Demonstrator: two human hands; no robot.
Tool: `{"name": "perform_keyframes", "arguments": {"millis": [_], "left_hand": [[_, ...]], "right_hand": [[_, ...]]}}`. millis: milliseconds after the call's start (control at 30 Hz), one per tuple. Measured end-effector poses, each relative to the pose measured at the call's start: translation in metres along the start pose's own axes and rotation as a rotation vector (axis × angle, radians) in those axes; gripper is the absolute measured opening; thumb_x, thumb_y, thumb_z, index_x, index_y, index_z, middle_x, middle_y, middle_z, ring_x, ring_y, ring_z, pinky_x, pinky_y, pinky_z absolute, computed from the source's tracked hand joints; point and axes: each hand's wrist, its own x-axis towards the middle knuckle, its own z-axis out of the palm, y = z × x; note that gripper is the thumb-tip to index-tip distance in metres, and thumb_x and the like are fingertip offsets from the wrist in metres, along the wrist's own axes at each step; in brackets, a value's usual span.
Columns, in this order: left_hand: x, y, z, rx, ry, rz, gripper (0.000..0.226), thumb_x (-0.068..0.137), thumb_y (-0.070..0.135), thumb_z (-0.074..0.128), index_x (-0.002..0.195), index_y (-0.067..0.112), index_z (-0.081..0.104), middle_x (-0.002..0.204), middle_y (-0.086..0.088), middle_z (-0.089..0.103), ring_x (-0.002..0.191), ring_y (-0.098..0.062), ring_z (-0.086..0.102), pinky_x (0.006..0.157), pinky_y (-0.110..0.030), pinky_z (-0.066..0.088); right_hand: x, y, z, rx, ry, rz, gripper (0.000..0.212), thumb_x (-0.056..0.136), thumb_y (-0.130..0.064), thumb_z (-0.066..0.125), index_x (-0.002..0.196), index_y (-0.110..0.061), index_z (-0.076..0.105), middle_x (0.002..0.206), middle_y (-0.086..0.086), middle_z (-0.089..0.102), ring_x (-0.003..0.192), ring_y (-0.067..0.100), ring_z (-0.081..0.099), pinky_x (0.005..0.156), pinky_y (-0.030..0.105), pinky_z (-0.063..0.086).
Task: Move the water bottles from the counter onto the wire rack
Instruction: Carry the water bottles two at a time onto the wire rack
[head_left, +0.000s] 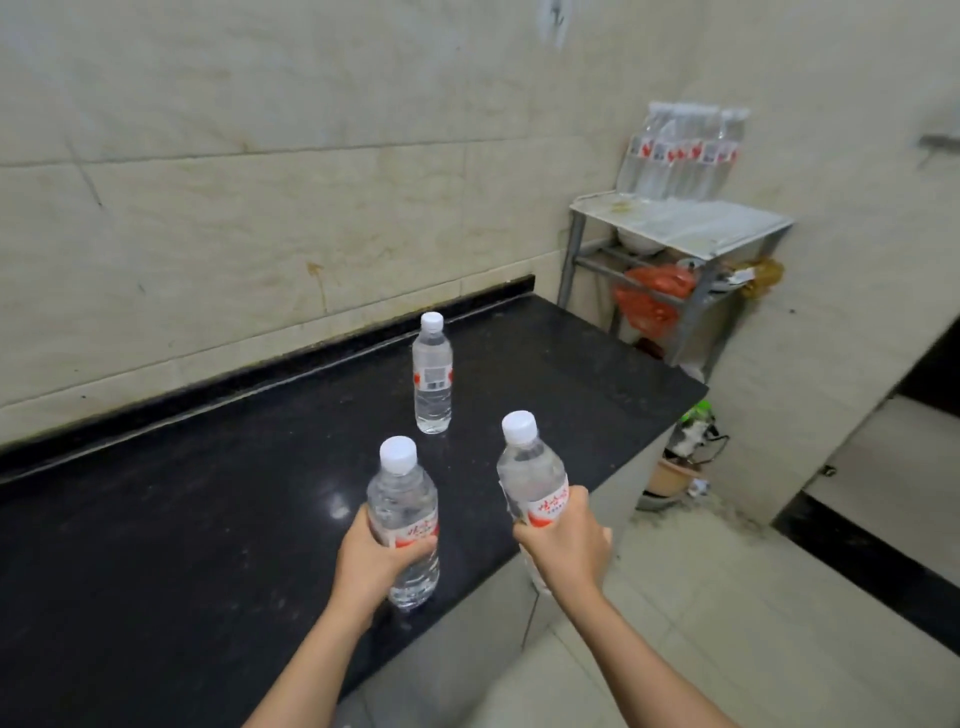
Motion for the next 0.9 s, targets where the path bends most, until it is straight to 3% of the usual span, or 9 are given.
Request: {"name": "perform_keyframes", "arguments": {"millis": [200,333,433,500,633,733,833,900], "left_hand": [[-0.058,0.023,0.118,-0.057,-0.152,0.043,0.057,0.038,0.018,0.081,0.091,0.017,0.060,0.089,-0.002,0.069,0.079,-0.018,0.064,0.066,-0.020,0.054],[-0.085,0.033,0.179,-0.082,-0.234,0.049,0.066,0.024,0.034,0.079,0.086,0.020,0.060,0.088,-0.001,0.069,0.078,-0.016,0.064,0.067,-0.022,0.053],[-0.096,0.045,0.211,-0.092,-0.276,0.067,0.055,0.041,0.015,0.087,0.087,0.022,0.059,0.089,-0.001,0.067,0.080,-0.015,0.063,0.072,-0.028,0.050],[-0.096,0.055,0.230,-0.092,-0.287,0.106,0.047,0.057,0.001,0.082,0.090,0.023,0.058,0.089,0.002,0.067,0.081,-0.014,0.063,0.077,-0.031,0.049],[-0.091,0.072,0.266,-0.079,-0.345,0.155,0.043,0.062,0.001,0.079,0.093,0.022,0.059,0.091,0.000,0.068,0.083,-0.015,0.064,0.074,-0.029,0.050],[-0.087,0.076,0.296,-0.064,-0.386,0.171,0.041,0.062,0.003,0.079,0.093,0.021,0.060,0.090,0.000,0.068,0.082,-0.016,0.065,0.070,-0.026,0.051],[-0.076,0.077,0.328,-0.036,-0.412,0.167,0.044,0.061,0.003,0.080,0.098,0.015,0.060,0.095,-0.006,0.069,0.086,-0.021,0.066,0.080,-0.035,0.053],[-0.065,0.078,0.353,-0.021,-0.425,0.157,0.053,0.056,0.008,0.083,0.103,0.009,0.060,0.100,-0.011,0.069,0.091,-0.025,0.066,0.085,-0.040,0.053]], "right_hand": [[0.013,0.091,-0.109,0.004,0.096,0.045,0.039,0.064,-0.034,0.067,0.088,-0.017,0.041,0.096,0.008,0.066,0.095,0.033,0.056,0.089,0.036,0.037],[0.021,0.138,-0.175,0.019,0.159,0.105,0.040,0.065,-0.036,0.068,0.089,-0.016,0.044,0.096,0.008,0.066,0.096,0.033,0.055,0.089,0.036,0.038],[0.029,0.159,-0.215,0.010,0.201,0.127,0.041,0.066,-0.036,0.069,0.090,-0.017,0.042,0.092,0.008,0.064,0.098,0.033,0.055,0.091,0.037,0.039],[0.035,0.170,-0.237,0.006,0.230,0.131,0.042,0.066,-0.035,0.069,0.092,-0.016,0.042,0.094,0.009,0.064,0.099,0.033,0.055,0.093,0.038,0.039],[0.050,0.192,-0.270,-0.007,0.257,0.146,0.043,0.066,-0.037,0.069,0.089,-0.015,0.040,0.095,0.009,0.062,0.099,0.034,0.054,0.089,0.036,0.037],[0.073,0.211,-0.289,0.038,0.243,0.191,0.049,0.057,-0.042,0.069,0.092,-0.016,0.046,0.093,0.007,0.063,0.094,0.034,0.056,0.086,0.038,0.045],[0.102,0.229,-0.307,0.100,0.232,0.219,0.060,0.044,-0.052,0.065,0.092,-0.018,0.052,0.090,0.004,0.066,0.088,0.029,0.061,0.080,0.039,0.050],[0.122,0.239,-0.321,0.110,0.240,0.231,0.058,0.047,-0.049,0.069,0.093,-0.017,0.053,0.087,0.002,0.065,0.084,0.025,0.062,0.075,0.036,0.051]]}}
